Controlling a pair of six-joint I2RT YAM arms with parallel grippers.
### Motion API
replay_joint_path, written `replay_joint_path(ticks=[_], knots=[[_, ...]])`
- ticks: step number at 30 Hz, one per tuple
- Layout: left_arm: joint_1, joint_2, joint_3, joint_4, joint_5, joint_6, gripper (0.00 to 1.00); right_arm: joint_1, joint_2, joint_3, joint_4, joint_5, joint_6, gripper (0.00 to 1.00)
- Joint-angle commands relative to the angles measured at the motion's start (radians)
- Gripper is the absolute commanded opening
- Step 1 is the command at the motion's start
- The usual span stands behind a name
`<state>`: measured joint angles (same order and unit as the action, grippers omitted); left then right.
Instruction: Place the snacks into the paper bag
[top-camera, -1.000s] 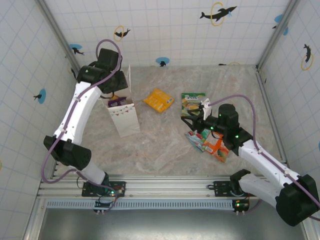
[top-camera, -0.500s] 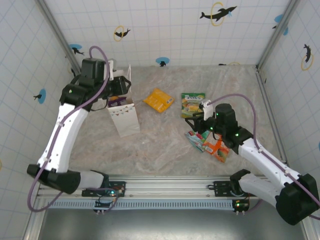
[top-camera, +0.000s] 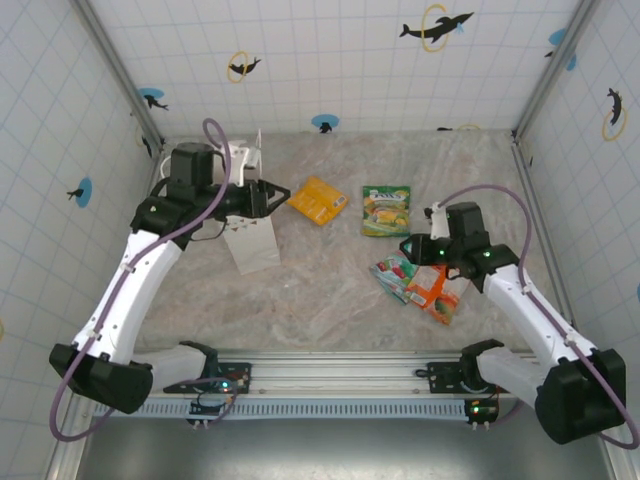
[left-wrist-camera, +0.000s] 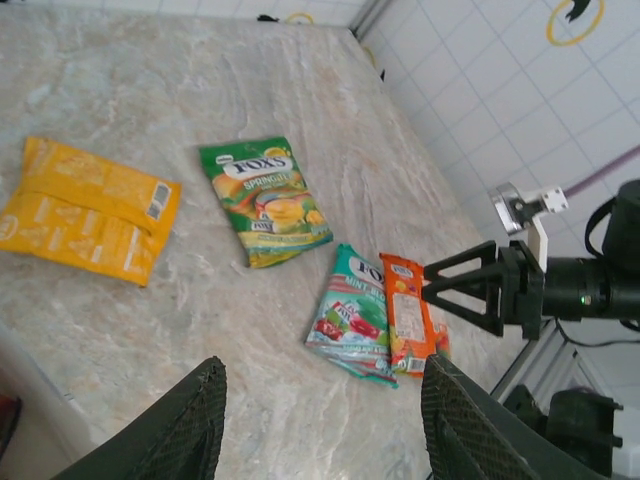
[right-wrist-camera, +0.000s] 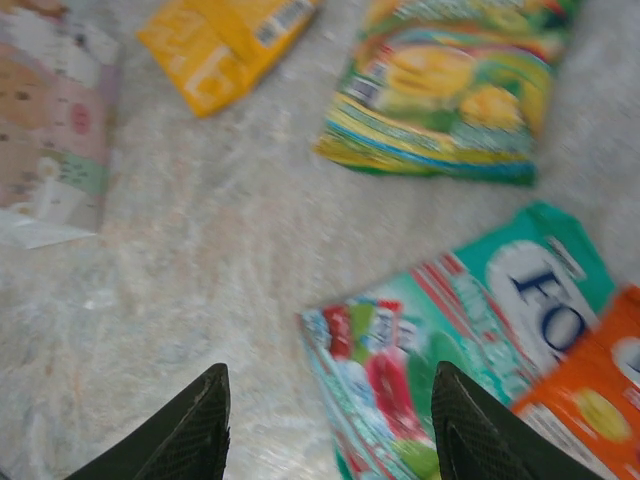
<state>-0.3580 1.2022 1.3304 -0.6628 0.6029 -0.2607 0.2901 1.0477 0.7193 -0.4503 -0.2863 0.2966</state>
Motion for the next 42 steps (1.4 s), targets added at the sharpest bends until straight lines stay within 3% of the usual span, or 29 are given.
replay_joint_path(ticks=[1,11,18,28,36,42], knots=[[-0.043,-0.019,-0.021,0.041,0.016,0.036,0.53,-0.102,0.002,0.026,-0.143,-0.04,0.027,0.56],[-0.176,0.036,-0.036,0.01,-0.042,0.078,0.53,-0.486,-0.019,-0.13,-0.224,-0.086,0.065,0.54],[-0.18,0.048,-0.021,-0.02,-0.078,0.108,0.53,-0.508,0.008,-0.245,-0.159,-0.03,0.132,0.52],[-0.18,0.042,-0.016,-0.036,-0.098,0.116,0.54,-0.508,0.074,-0.313,-0.037,-0.057,0.15,0.51],[-0.18,0.053,-0.004,-0.028,-0.092,0.112,0.54,-0.505,0.068,-0.306,-0.035,-0.09,0.101,0.14],[-0.18,0.059,0.001,-0.015,-0.08,0.107,0.53,-0.491,-0.02,-0.292,-0.053,-0.09,0.104,0.02]])
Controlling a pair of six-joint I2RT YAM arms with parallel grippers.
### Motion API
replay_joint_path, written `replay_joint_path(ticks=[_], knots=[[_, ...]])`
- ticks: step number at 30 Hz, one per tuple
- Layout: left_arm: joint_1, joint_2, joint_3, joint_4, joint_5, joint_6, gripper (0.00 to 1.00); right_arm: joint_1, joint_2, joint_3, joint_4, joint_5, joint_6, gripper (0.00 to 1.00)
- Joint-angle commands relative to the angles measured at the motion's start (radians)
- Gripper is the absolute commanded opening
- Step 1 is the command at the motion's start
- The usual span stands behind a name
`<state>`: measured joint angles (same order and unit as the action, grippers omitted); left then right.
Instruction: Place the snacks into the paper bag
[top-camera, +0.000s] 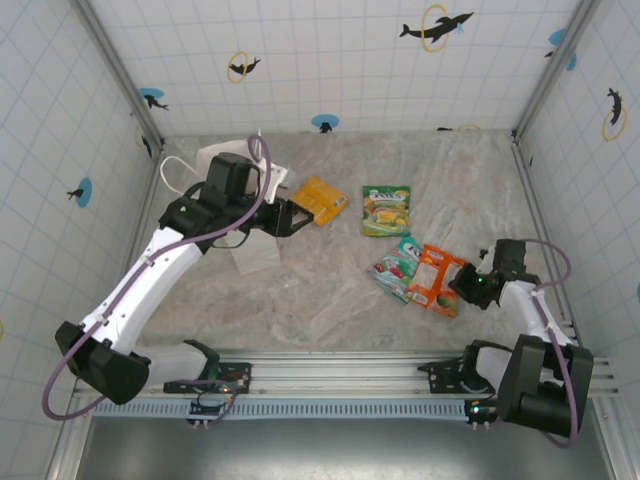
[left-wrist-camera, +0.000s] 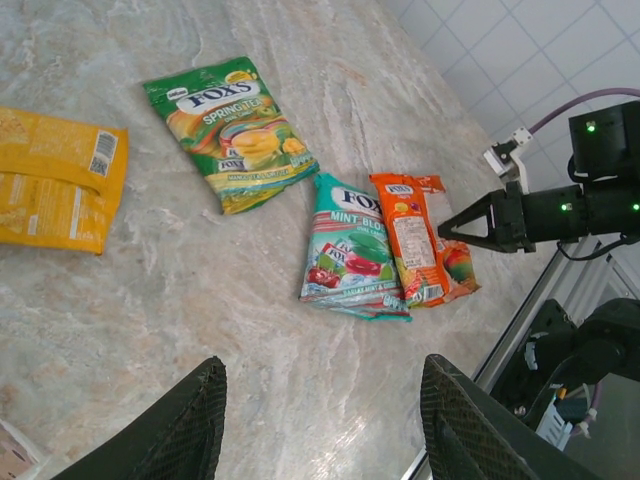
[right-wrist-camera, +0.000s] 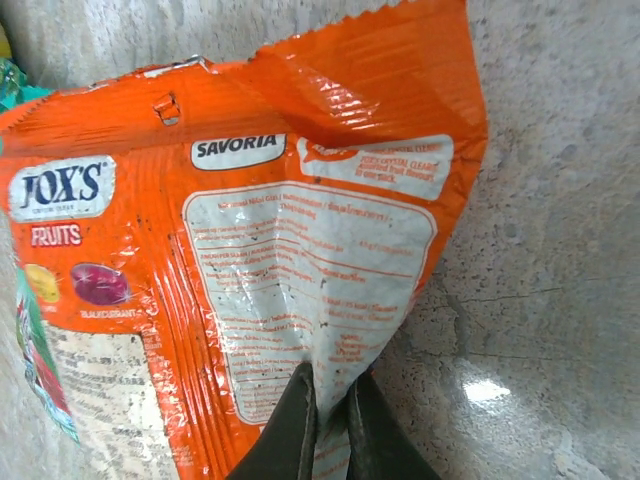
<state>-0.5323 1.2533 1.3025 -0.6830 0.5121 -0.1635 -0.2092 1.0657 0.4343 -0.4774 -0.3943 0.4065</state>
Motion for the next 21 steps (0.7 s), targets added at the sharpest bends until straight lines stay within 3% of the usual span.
replay_joint_path(ticks=[1,11,21], knots=[[-0.005,0.009,0.027,0.007,0.014,0.01,0.53,0.014,-0.053,-0.002,-0.027,0.018,0.001,0.0],[-0.007,0.006,0.002,0.066,0.028,-0.038,0.53,0.182,-0.162,0.07,0.035,0.019,0.077,0.0],[-0.008,-0.014,-0.073,0.22,0.037,-0.148,0.54,0.341,-0.17,0.161,0.173,-0.024,0.099,0.0]])
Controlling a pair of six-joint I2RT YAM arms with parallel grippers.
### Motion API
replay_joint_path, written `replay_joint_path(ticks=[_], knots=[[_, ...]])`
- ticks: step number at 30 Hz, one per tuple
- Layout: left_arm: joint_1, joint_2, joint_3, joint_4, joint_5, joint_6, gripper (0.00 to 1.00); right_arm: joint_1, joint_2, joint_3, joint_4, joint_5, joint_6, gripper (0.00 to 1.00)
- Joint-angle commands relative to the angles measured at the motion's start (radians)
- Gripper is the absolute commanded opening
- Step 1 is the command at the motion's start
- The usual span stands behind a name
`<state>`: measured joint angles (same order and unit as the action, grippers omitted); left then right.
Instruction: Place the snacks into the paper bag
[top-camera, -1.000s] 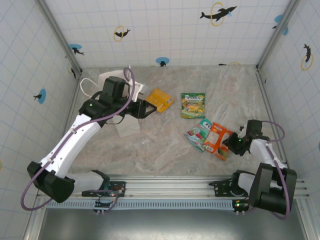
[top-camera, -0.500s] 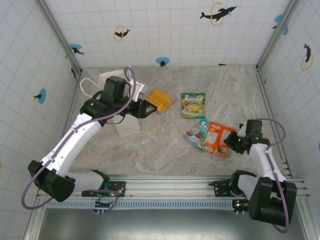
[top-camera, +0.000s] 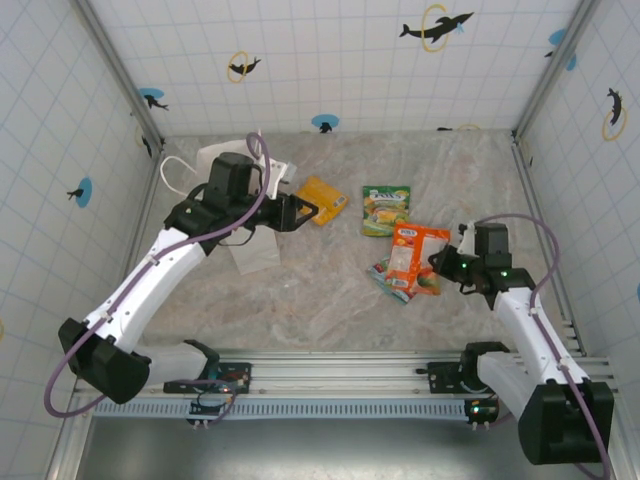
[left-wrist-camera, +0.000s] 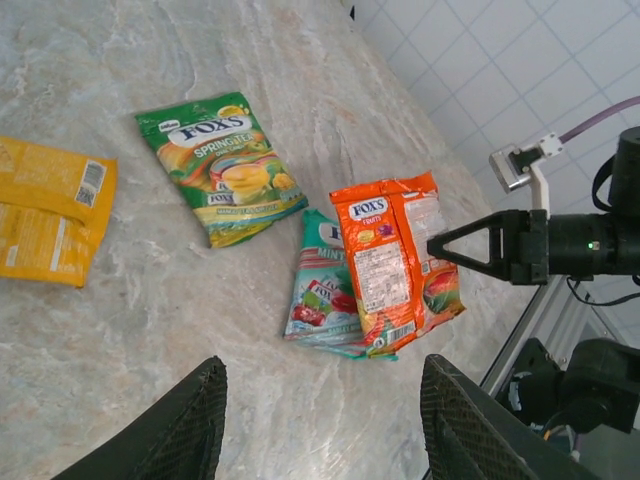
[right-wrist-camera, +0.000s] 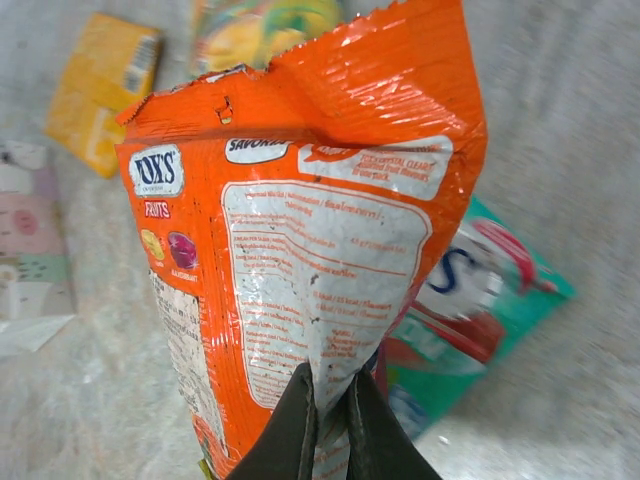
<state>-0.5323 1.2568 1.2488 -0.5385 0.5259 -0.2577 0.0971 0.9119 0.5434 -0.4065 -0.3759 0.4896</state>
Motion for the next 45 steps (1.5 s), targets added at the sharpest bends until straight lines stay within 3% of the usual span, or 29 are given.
replay_joint_path(ticks=[1,7,14,24,34,45], knots=[[-0.007,-0.017,-0.023,0.083,0.026,-0.059,0.53,0.048,-0.017,0.055,0.121,-0.048,0.015,0.0],[-0.007,-0.023,-0.065,0.178,0.08,-0.101,0.55,0.115,-0.018,0.05,0.284,-0.082,0.077,0.0],[-0.008,-0.014,-0.109,0.275,0.141,-0.157,0.56,0.17,-0.021,0.01,0.598,-0.161,0.208,0.0],[-0.044,0.018,-0.109,0.327,0.22,-0.153,0.57,0.322,0.055,0.033,0.839,-0.109,0.335,0.0],[-0.052,0.018,-0.133,0.317,0.171,-0.147,0.56,0.437,0.133,0.079,0.925,-0.1,0.328,0.0],[-0.052,-0.026,-0.134,0.281,0.08,-0.139,0.57,0.445,0.104,0.065,0.912,0.015,0.303,0.0]])
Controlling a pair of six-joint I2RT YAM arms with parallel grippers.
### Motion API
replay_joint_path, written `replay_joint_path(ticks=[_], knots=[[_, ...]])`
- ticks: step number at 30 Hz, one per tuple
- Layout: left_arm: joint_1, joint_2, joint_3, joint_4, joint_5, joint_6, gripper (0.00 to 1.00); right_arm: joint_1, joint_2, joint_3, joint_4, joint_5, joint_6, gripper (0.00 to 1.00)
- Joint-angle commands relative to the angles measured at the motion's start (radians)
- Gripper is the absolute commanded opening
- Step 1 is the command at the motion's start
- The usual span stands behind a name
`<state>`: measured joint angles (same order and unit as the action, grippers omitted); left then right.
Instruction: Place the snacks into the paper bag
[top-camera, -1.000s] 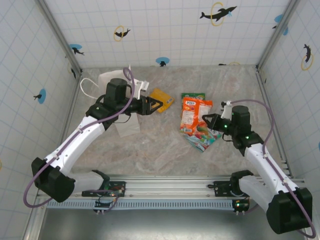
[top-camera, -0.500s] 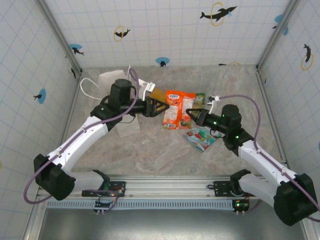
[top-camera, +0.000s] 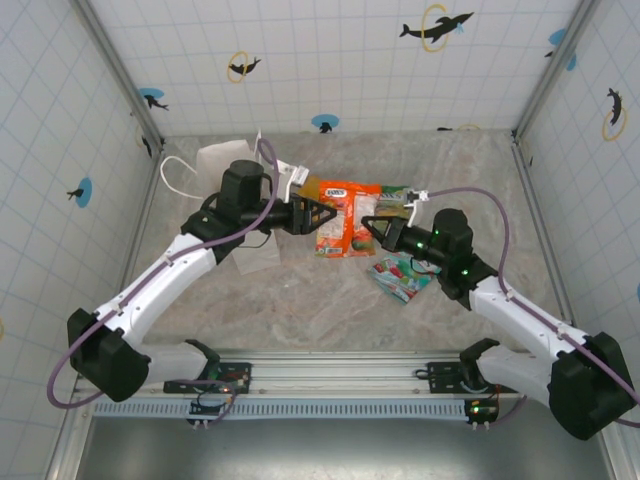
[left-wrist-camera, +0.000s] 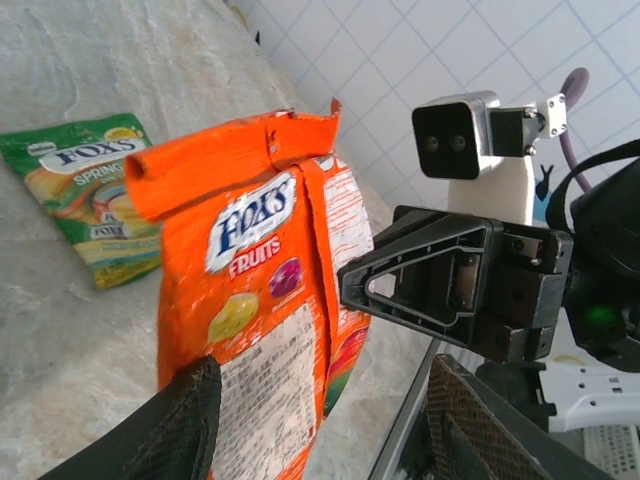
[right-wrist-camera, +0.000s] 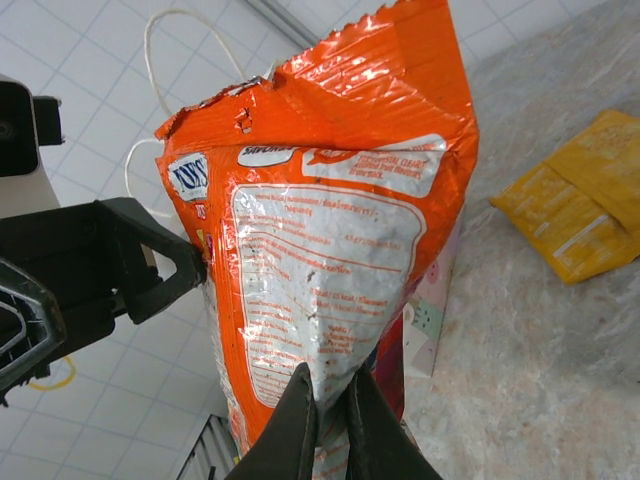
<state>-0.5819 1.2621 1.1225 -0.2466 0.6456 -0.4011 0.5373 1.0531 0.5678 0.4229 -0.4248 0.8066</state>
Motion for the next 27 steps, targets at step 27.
replay_joint_path(ticks=[27], knots=[[-0.015,-0.007,-0.057,0.148,0.094,-0.07,0.37,0.015,0.007,0.017,0.272,-0.023,0.101,0.0]])
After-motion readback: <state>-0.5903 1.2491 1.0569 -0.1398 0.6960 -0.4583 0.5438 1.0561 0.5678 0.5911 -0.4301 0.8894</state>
